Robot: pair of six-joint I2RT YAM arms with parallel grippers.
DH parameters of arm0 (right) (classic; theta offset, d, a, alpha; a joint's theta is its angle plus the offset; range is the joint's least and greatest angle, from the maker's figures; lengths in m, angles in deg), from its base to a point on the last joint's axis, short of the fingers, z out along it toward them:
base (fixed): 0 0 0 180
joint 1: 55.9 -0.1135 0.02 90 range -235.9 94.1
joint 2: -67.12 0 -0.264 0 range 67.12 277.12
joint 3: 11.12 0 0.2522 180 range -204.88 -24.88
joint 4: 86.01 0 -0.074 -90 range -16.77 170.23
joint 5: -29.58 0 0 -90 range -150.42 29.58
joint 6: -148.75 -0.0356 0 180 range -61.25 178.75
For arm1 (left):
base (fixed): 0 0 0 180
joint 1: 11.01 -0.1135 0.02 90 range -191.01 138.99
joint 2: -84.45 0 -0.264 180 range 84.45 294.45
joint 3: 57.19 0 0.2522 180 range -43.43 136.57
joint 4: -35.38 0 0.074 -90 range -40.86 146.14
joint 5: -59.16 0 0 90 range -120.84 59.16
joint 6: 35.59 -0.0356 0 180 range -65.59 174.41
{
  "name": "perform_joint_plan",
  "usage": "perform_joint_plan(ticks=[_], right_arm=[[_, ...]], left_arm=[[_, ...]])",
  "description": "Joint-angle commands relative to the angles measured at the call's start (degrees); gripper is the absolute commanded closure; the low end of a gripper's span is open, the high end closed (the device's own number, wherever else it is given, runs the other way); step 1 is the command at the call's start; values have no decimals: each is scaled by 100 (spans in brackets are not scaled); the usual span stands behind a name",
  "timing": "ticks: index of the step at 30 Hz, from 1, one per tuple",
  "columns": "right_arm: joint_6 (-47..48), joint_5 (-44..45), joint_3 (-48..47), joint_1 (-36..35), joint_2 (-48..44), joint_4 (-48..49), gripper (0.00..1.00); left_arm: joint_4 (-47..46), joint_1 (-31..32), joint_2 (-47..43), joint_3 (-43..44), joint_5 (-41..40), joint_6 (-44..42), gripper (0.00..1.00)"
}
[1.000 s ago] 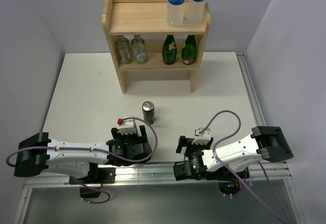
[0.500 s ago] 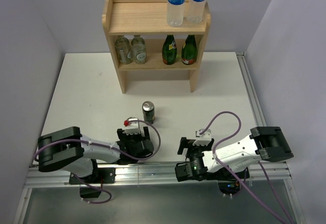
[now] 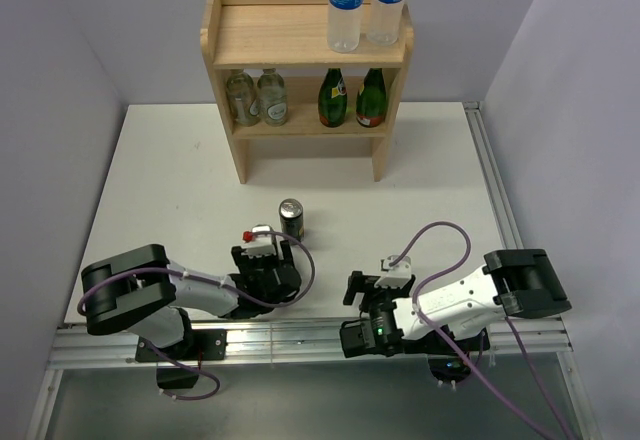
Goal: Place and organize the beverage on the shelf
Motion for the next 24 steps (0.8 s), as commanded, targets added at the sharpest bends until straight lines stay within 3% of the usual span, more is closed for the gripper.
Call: perform_joint_plan(ticks=[1,8,11,13,14,17,20,24], right_arm=[[-381,176,15,-48,96,294,0],[-249,176,-46,-48,211,444,0],[-197,176,-38,-48,202,479,0],[-153,167,-29,-48,202,532,0],[-153,167,-38,-48,211,532,0],[-153,167,-55,-48,219,506,0],[-144,141,-64,-48,211,497,0],[-126,141,-55,-48,219,532,0]], left_arm=[[-310,-48,-140,-88,-282,-174,10],[-1135,-381,-132,-238,-81,-938,22],[-1521,-574,-79,-264,60,-1263,37],[-1655,-741,-18,-221,192,-1465,57],[-1716,-786,17,-203,218,-1510,76],[-1656,-891,44,-54,245,-1572,99],[-1121,-900,-157,183,306,-1537,100],[311,-900,-877,737,341,-1387,100]])
